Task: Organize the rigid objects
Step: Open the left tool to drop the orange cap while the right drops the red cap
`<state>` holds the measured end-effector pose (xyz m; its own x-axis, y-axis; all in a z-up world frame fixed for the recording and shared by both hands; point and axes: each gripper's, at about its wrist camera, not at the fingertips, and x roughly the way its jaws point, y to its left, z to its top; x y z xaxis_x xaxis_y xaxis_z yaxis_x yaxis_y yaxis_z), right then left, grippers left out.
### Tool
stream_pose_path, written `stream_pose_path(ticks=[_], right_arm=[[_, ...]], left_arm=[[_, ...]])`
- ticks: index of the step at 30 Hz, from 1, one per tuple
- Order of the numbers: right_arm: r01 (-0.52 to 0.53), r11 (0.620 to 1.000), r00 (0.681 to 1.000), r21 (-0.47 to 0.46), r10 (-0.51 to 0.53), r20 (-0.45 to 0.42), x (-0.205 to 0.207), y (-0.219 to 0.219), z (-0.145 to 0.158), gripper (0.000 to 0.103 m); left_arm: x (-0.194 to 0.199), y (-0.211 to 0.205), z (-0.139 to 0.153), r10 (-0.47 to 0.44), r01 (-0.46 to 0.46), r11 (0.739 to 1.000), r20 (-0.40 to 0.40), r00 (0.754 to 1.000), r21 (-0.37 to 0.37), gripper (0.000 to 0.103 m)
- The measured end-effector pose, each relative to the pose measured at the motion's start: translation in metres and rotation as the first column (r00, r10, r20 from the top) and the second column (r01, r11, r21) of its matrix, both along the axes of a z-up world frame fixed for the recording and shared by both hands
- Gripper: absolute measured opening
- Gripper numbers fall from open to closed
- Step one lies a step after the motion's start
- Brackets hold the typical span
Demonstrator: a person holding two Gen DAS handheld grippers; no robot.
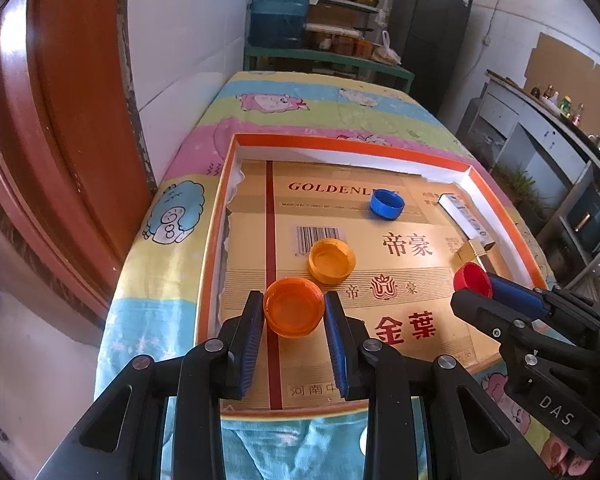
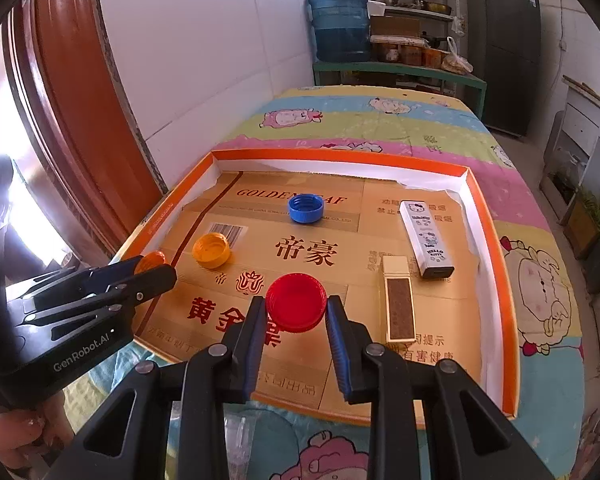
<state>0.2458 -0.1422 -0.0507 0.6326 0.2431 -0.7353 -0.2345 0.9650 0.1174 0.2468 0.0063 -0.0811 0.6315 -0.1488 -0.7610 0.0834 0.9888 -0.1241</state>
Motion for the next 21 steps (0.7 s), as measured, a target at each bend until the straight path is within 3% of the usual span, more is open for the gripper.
stream_pose_path(ticks=[10,21], right_arm=[[-0.003,1.0,1.0,-0.006,0.002,-0.03,0.012,0.003,-0.01,0.031],[0.001,1.0,0.999,-0.025,-0.002,-0.052,0.018,0.003,-0.019,0.031]], left_arm=[[0.01,0.0,-0.011,0.003,-0.003,1.0,-0.035,0.999,-0.003,0.031],[0.01,-0.004,-0.012,-0.022,0.022,1.0,-0.013,1.0,0.0,0.031]])
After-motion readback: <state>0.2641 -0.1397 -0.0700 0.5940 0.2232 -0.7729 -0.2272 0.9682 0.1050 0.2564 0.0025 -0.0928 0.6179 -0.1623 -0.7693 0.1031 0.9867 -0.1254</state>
